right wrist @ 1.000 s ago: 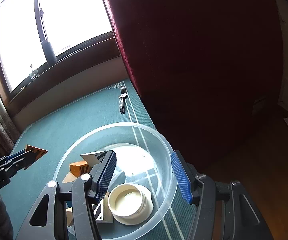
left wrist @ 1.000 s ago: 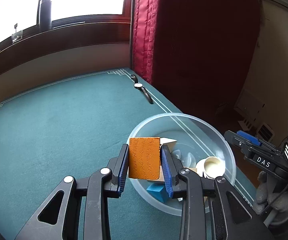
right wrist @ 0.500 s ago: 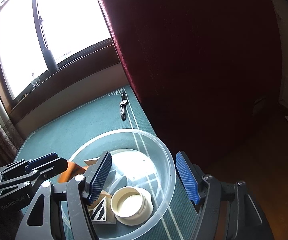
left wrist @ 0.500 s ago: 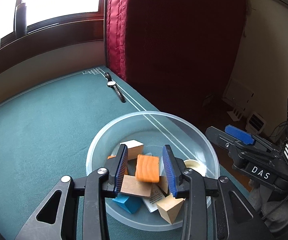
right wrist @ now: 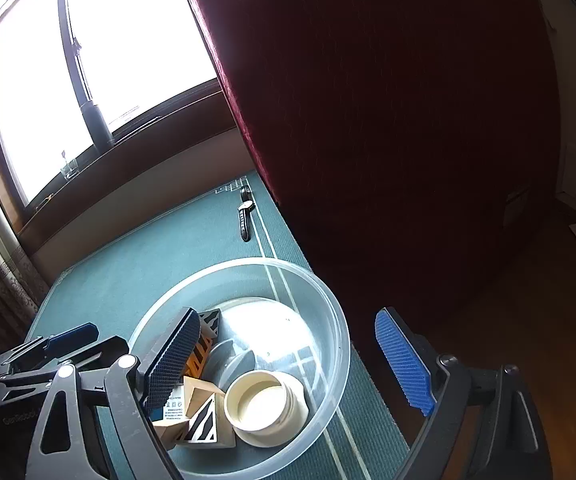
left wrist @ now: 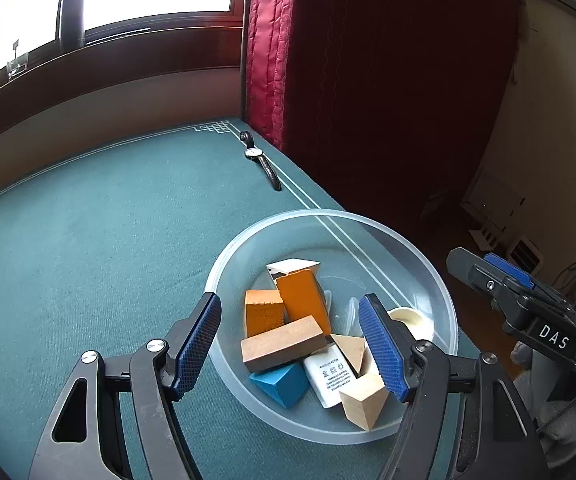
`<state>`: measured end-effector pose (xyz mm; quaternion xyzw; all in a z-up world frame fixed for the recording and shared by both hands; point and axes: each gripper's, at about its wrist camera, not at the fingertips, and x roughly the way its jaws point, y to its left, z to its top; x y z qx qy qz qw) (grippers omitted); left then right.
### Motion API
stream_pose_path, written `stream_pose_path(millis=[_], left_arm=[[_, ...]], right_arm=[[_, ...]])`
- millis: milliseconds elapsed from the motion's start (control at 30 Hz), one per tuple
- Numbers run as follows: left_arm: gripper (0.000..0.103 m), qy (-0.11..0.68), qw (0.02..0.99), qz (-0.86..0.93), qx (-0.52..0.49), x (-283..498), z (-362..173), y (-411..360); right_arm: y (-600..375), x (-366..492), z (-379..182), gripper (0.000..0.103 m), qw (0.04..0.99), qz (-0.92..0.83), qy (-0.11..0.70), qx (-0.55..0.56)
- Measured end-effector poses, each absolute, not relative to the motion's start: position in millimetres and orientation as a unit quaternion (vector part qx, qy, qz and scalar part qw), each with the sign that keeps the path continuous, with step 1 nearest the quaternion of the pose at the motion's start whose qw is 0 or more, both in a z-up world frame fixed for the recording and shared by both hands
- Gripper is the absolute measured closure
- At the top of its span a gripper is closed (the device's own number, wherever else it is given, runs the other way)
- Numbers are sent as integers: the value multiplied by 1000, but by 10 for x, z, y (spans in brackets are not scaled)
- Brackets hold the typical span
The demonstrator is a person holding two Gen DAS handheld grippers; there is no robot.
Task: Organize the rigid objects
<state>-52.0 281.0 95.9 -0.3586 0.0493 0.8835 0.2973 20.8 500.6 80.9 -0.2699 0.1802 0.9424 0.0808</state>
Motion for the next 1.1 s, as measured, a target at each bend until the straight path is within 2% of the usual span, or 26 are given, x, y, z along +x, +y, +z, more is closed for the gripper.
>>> stream_pose_path(millis=[200, 400, 600, 733, 1100], left_arm=[[30, 63, 280, 892, -350, -465, 957, 2769], [22, 56, 271, 896, -348, -431, 962, 2681], [18, 48, 260, 900, -348, -411, 968, 2573], [12, 41, 253, 903, -343, -373, 984, 2502], [7, 5, 239, 914, -329, -199, 1025, 2291]], right_arm=[[5000, 209, 796, 7, 79, 942, 181, -271], [4968, 201, 766, 1, 64, 941, 170, -286], [4952, 307, 782, 1, 70, 941, 161, -288], [4899, 383, 799, 1, 73, 943, 143, -291], [4594, 622, 825, 1, 68, 950, 89, -292]])
